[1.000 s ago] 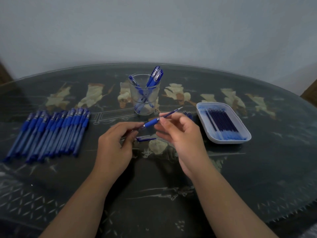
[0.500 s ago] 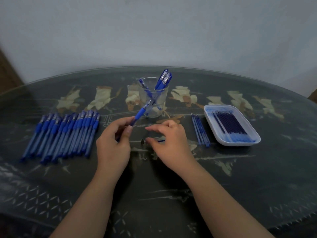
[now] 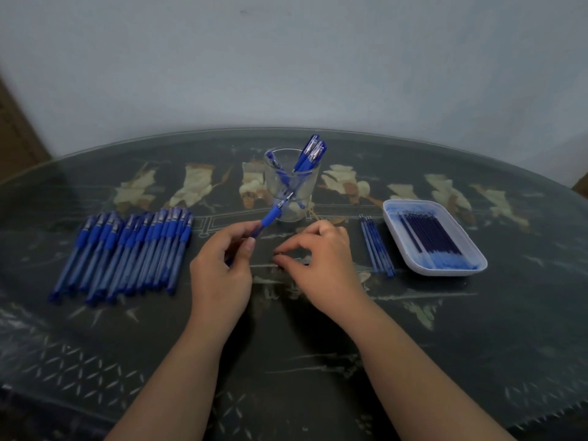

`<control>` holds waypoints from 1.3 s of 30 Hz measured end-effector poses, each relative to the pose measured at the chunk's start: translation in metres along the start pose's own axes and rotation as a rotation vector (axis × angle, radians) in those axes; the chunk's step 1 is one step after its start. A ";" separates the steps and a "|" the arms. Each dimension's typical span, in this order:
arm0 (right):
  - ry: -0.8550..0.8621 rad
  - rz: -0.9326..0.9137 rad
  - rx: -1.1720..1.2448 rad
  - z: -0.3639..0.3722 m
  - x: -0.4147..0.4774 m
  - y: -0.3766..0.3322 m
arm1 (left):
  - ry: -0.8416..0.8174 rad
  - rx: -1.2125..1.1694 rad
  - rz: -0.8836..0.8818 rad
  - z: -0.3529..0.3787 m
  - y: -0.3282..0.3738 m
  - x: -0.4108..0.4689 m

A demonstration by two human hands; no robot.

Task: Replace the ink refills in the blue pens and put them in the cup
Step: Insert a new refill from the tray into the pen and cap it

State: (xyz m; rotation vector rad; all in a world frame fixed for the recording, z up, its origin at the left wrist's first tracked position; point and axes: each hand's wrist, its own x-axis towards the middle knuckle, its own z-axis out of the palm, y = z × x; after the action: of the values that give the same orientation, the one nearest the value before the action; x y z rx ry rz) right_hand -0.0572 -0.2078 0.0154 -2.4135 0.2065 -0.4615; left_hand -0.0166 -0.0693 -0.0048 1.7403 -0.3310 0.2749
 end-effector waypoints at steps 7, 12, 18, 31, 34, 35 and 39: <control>0.123 0.180 0.533 -0.064 -0.010 0.008 | -0.084 0.040 0.100 0.004 0.007 -0.005; 0.120 0.267 0.869 -0.076 -0.012 0.018 | -0.188 0.102 0.215 0.007 0.010 -0.006; 0.017 0.272 0.955 -0.073 -0.011 0.016 | -0.232 0.079 0.238 0.009 0.008 -0.007; 0.004 0.233 0.972 -0.072 -0.011 0.012 | -0.274 0.065 0.260 0.008 0.009 -0.009; 0.022 0.225 0.970 -0.071 -0.011 0.011 | -0.285 0.076 0.257 0.008 0.009 -0.009; 0.034 0.226 0.975 -0.071 -0.011 0.011 | -0.284 0.080 0.258 0.008 0.008 -0.009; 0.050 0.221 0.963 -0.071 -0.010 0.012 | -0.287 0.094 0.272 0.008 0.007 -0.008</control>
State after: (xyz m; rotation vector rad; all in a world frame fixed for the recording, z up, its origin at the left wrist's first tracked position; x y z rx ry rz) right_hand -0.0937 -0.2553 0.0559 -1.4218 0.2059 -0.3933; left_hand -0.0265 -0.0774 -0.0030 1.8292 -0.7781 0.2385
